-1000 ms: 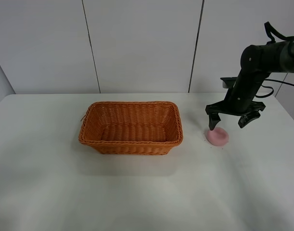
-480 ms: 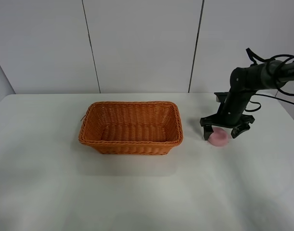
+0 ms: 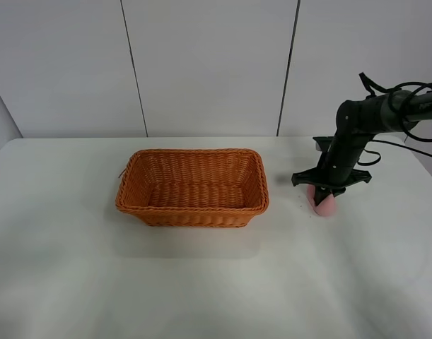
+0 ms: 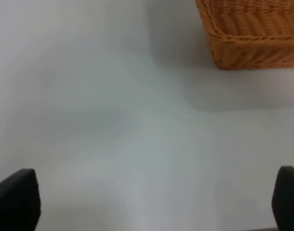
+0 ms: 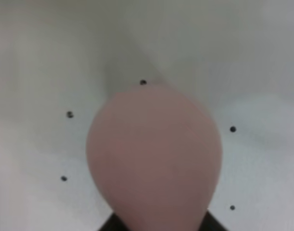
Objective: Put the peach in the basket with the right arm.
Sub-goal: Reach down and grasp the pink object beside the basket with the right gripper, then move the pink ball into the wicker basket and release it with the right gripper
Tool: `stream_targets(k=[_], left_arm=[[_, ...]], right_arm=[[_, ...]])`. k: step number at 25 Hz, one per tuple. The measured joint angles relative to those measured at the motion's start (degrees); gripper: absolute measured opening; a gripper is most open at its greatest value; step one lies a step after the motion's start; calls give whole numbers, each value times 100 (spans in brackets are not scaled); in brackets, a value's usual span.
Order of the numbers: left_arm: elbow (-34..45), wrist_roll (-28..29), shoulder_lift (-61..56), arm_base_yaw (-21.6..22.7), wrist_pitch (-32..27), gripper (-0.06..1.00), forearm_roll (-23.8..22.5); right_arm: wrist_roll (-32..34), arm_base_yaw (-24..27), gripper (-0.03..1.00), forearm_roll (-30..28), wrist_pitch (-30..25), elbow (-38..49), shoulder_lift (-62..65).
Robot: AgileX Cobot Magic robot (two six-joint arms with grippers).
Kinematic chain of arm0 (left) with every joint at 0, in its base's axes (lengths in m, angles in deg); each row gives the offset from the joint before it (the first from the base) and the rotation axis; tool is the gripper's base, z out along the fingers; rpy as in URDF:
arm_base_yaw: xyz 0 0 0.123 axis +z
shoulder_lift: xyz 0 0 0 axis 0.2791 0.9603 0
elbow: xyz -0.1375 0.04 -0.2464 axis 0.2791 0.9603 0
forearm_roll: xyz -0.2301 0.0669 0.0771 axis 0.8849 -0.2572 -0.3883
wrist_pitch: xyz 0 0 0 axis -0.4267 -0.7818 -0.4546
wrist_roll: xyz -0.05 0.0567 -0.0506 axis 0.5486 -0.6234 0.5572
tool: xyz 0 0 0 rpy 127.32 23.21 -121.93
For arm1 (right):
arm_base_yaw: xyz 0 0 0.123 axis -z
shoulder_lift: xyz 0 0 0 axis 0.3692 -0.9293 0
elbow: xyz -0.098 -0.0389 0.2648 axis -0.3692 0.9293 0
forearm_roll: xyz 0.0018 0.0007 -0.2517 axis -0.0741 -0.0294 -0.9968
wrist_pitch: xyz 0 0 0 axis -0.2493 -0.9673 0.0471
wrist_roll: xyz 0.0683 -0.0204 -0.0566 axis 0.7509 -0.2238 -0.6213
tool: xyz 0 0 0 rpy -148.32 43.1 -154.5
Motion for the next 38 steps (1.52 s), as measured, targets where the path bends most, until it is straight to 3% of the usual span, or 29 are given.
stream_targets(k=[13,18,24,27,31,38], left_arm=[[0,0,0,0,0,99,0],[0,0,0,0,0,99,0],[0,0,0,0,0,99,0],[0,0,0,0,0,99,0],[0,0,0,0,0,99,0],[0,0,0,0,0,99,0]], right_arm=[[-59,0,1,-159,-547,0,1711],[-164,0,1,-148,-1261,-529,1868],[-164,-58,1,10,-1520,-1276,1837],[-164,-372,1,111,-1561,-1406,1816],[-164,-1193,1,185,-1476,-1432,1763],[-153,-2625,1,196,-863,-1436,1174]])
